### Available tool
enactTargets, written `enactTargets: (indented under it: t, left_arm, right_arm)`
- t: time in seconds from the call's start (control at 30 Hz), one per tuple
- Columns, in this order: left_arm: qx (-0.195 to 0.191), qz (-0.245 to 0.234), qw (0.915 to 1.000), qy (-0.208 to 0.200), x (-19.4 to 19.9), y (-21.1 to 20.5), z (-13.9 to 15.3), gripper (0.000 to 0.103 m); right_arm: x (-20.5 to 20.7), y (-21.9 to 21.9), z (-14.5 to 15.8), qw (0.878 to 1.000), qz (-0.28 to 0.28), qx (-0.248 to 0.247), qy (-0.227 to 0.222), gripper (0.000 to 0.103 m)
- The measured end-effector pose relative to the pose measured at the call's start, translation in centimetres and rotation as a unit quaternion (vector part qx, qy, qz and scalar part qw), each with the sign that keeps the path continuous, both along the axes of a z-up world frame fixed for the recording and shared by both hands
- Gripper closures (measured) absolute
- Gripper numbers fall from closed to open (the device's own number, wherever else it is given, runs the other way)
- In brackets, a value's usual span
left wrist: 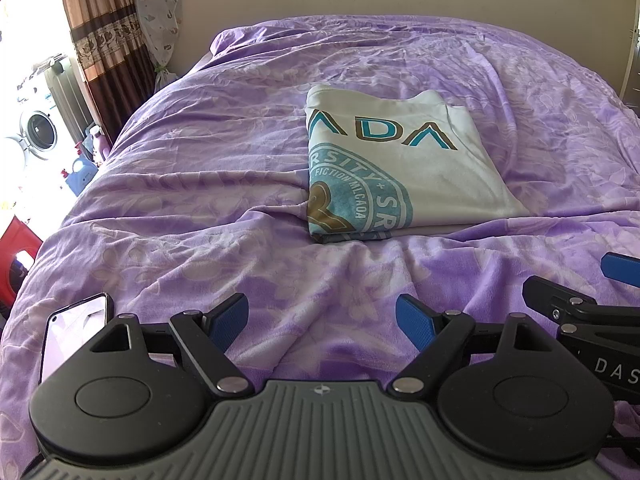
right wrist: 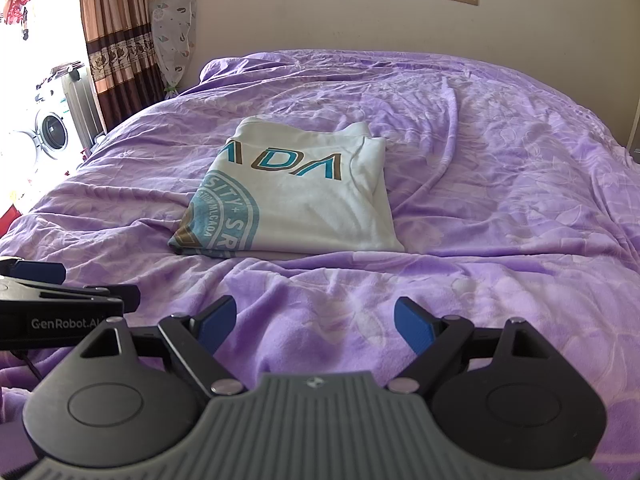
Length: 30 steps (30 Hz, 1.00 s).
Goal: Fold small clothes
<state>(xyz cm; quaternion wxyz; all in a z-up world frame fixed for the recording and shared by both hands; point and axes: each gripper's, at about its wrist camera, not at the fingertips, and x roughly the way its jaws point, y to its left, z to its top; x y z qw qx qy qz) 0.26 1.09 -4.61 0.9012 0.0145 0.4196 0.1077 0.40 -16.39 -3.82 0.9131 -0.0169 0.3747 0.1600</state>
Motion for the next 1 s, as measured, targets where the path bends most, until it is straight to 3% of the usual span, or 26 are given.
enactTargets:
  t: [1.0]
  left_arm:
    - [0.003, -0.004, 0.9999, -0.011, -0.37, -0.41, 0.51, 0.010]
  right_arm:
    - [0.02, 0.00, -0.03, 1.000, 0.000, 0.001, 0.000, 0.021]
